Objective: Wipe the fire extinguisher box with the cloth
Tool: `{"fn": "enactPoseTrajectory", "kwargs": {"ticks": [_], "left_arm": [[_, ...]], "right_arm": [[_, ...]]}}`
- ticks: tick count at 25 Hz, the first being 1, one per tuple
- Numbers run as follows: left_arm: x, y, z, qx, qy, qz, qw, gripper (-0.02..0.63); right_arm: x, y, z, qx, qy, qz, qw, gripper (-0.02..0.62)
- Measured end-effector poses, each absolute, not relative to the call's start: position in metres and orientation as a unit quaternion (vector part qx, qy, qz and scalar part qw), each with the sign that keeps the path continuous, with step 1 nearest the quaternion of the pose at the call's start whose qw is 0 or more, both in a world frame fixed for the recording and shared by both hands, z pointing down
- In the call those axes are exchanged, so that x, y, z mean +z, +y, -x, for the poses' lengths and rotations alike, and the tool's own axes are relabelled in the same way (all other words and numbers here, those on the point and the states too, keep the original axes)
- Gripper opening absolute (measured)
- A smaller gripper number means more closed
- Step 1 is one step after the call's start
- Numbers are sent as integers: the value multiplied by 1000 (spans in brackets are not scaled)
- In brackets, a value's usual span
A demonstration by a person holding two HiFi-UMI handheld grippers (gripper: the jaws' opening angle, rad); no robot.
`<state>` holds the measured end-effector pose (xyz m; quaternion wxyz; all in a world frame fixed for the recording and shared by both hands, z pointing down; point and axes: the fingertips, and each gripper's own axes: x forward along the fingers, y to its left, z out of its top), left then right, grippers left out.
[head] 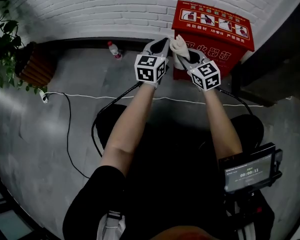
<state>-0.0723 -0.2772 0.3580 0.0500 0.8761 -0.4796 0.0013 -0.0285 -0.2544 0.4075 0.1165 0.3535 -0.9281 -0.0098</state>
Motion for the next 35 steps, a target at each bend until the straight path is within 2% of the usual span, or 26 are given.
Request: {"fn": "enactPoseTrajectory", "kwargs": {"ticks": [12,35], "left_arm": [[393,-296,80,18,-502,-863,65,2],[386,-291,-42,-9,-421,-906,36,2]], "right_arm": [[413,-307,26,9,-898,-434,76,97],[395,-304,-82,-40,-818,-573,32,112]]}}
